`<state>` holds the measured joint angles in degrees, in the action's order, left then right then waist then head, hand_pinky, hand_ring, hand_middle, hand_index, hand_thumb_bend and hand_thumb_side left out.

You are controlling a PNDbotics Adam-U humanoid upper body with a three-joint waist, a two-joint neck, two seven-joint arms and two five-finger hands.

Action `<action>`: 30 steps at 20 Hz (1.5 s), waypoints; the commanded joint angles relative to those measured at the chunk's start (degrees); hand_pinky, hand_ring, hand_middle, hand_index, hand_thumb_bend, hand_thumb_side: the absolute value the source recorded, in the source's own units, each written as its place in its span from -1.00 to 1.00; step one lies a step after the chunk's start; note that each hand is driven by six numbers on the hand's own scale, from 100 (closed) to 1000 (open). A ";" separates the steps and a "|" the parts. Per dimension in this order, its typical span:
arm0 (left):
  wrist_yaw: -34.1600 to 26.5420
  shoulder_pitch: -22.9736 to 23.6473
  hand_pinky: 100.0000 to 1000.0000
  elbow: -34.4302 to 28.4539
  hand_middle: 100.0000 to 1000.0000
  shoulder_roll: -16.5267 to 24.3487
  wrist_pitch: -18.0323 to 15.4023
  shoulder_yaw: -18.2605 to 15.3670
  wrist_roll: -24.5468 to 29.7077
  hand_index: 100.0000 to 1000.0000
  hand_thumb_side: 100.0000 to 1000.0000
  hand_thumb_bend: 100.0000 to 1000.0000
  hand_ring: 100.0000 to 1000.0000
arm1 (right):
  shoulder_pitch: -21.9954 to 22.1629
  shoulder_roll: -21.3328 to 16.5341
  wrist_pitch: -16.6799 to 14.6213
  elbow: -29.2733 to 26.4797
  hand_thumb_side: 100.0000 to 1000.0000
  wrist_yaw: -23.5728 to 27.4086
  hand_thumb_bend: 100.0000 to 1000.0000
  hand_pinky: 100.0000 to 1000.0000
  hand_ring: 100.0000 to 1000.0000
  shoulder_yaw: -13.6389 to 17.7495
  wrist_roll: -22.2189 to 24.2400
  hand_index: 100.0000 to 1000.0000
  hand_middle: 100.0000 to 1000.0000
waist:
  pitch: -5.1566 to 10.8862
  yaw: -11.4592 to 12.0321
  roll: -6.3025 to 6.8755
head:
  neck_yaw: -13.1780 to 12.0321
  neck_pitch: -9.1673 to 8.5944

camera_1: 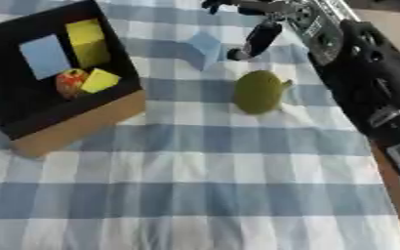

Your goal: Pick up objects on the table and place them in the box.

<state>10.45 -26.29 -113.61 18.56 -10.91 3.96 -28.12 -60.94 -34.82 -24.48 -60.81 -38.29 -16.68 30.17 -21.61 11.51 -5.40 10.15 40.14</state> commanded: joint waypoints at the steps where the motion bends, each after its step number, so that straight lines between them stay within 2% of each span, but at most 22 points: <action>1: 0.01 -1.03 0.44 -0.99 0.50 0.48 0.05 -0.35 0.00 0.55 0.27 -0.18 0.72 | -1.63 -0.31 -1.18 0.81 -1.00 -1.50 -0.32 0.84 0.92 0.86 -0.33 1.00 0.68 | 0.07 0.22 0.66 | 0.23 -1.06; 15: -0.26 -1.58 0.44 -0.99 0.51 0.23 0.11 -0.31 -0.04 0.55 0.29 -0.20 0.73 | -3.66 1.77 -4.47 5.72 -0.92 -7.21 -0.30 0.84 0.92 2.06 -3.11 0.99 0.69 | -1.63 0.83 0.71 | 0.93 -2.64; 23: -0.38 -1.84 0.44 -0.99 0.51 0.16 0.16 -0.24 0.13 0.55 0.29 -0.20 0.73 | -4.05 2.94 -5.73 8.44 -0.87 -9.54 -0.28 0.82 0.90 2.39 -3.41 0.92 0.62 | -2.14 1.01 0.82 | 1.08 -2.97; 25: -0.39 -1.87 0.44 -0.99 0.51 0.14 0.16 -0.25 0.12 0.55 0.29 -0.20 0.73 | -4.06 3.09 -5.69 8.79 -0.87 -9.85 -0.36 0.80 0.88 2.58 -3.65 0.84 0.51 | -2.18 1.00 0.85 | 1.05 -2.85; 26: -0.41 -1.86 0.44 -0.99 0.51 0.14 0.18 -0.25 0.12 0.55 0.29 -0.20 0.73 | -4.07 3.21 -5.57 8.85 -0.90 -9.80 -0.54 0.78 0.86 2.68 -3.99 0.74 0.38 | -2.19 0.98 0.87 | 1.06 -2.79; 27: -0.42 -1.84 0.44 -0.99 0.51 0.15 0.21 -0.22 0.15 0.55 0.29 -0.20 0.74 | -4.07 3.33 -5.41 8.84 -0.90 -9.60 -0.61 0.78 0.84 2.75 -4.42 0.69 0.32 | -2.20 0.96 0.88 | 1.07 -2.72; 28: -0.44 -1.82 0.44 -0.99 0.51 0.16 0.24 -0.19 0.18 0.55 0.29 -0.21 0.73 | -4.08 3.43 -5.22 8.81 -0.91 -9.37 -0.76 0.75 0.80 2.75 -4.84 0.57 0.16 | -2.20 0.95 0.89 | 1.10 -2.67; 30: -0.45 -1.86 0.44 -0.99 0.51 0.16 0.25 -0.15 0.25 0.55 0.29 -0.20 0.73 | -4.14 3.65 -4.59 8.84 -0.93 -9.02 -0.94 0.72 0.76 2.71 -5.82 0.46 0.02 | -2.21 0.99 0.91 | 1.17 -2.63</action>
<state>10.13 -27.34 -113.61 18.08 -10.79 3.97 -28.00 -63.97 -30.46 -29.34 -51.76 -47.42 -14.49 25.04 -24.30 12.47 -5.40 11.18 37.94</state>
